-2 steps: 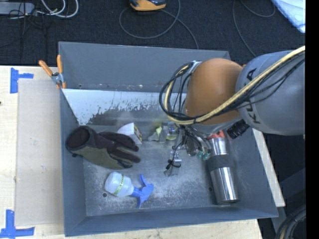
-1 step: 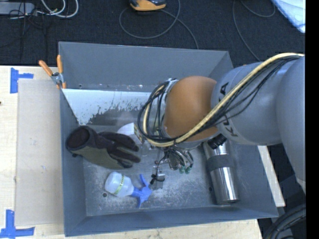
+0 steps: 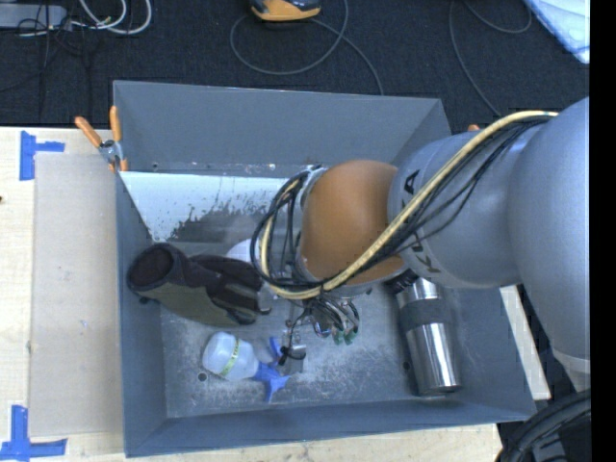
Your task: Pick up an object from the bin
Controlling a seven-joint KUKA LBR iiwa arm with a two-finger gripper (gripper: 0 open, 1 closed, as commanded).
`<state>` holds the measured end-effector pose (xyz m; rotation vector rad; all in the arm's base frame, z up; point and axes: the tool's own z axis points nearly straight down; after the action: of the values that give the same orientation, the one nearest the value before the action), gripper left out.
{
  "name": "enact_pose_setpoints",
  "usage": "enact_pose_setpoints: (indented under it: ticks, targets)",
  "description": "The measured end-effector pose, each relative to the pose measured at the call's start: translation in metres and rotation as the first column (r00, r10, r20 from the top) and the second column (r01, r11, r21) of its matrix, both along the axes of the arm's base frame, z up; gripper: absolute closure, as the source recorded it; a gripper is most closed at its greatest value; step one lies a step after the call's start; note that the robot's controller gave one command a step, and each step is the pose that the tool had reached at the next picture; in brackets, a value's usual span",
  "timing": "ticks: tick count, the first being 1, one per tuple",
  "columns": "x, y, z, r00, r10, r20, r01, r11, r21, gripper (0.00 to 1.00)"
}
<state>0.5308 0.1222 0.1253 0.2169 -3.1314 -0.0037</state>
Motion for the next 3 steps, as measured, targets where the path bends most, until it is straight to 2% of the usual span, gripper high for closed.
enact_pose_setpoints:
  ticks: [1,2,3]
  targets:
    - [-0.011,0.016,-0.022,1.000,0.005,-0.004,-0.005,1.000,-0.004,0.00]
    - [-0.026,0.033,-0.056,0.981,0.191,-0.004,-0.191,0.981,0.001,1.00]
    - [-0.025,0.032,-0.056,0.982,0.191,-0.004,-0.191,0.982,0.001,1.00]
